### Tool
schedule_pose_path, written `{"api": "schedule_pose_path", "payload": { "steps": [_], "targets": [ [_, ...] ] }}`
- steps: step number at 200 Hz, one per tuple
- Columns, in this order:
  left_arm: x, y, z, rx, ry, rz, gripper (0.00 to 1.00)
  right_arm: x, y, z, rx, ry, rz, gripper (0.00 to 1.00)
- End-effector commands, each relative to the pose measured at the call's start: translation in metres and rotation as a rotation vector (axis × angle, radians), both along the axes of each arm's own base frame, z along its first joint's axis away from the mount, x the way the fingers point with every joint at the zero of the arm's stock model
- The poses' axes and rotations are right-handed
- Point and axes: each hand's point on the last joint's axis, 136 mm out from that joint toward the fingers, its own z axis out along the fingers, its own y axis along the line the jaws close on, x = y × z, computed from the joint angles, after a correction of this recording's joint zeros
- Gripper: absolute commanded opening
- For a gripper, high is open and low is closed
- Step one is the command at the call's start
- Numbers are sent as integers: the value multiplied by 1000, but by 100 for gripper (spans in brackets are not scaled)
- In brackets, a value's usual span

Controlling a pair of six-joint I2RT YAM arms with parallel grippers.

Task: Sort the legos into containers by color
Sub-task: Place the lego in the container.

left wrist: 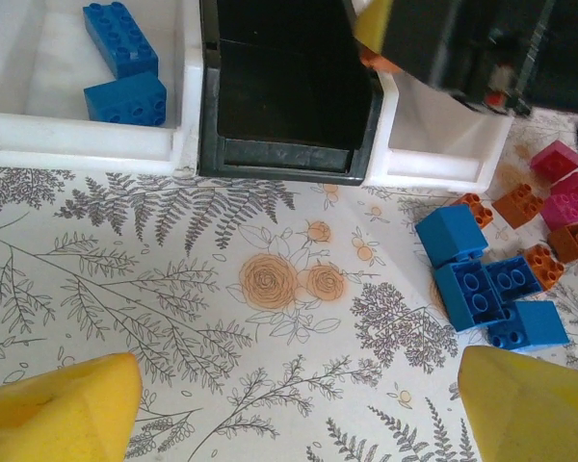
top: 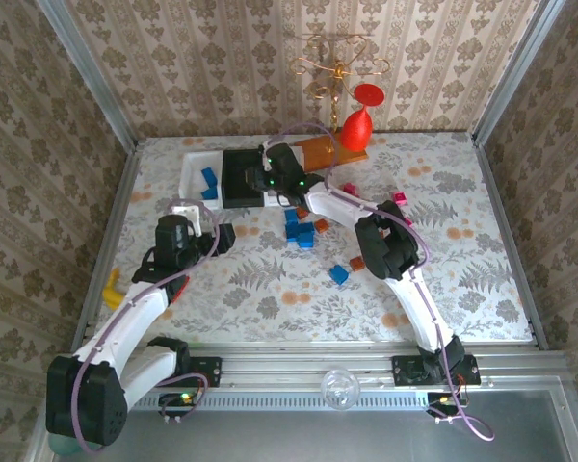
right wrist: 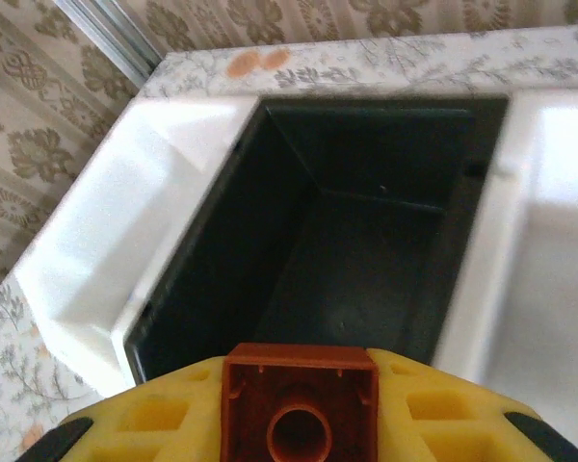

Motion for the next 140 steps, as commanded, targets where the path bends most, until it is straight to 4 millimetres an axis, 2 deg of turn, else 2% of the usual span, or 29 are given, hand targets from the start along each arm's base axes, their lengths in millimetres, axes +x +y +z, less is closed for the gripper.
{"api": "schedule_pose_path", "payload": {
  "steps": [1, 19, 48, 68, 87, 100, 117, 140],
  "targets": [
    [-3, -2, -1, -31, 13, -12, 87, 10, 10, -9, -13, 35, 47, 37],
    [-4, -2, -2, -33, 19, -15, 87, 22, 13, -4, 12, 42, 52, 42],
    [-5, -6, 0, -47, 19, -32, 87, 28, 9, 31, 65, 16, 81, 54],
    [-7, -13, 3, -79, 14, -62, 87, 17, 1, 61, 67, -8, 121, 59],
    [-9, -25, 9, -108, -1, -105, 87, -3, -13, 86, 49, -34, 148, 63],
    [-10, -33, 12, -106, -13, -128, 87, -22, -29, 98, 23, -56, 151, 66],
    [-13, -45, 12, -95, -22, -160, 87, -50, -61, 99, -58, -68, 117, 69],
    [-17, -62, 15, -77, -38, -231, 87, -90, -117, 73, -226, -30, 21, 72]
  ]
}}
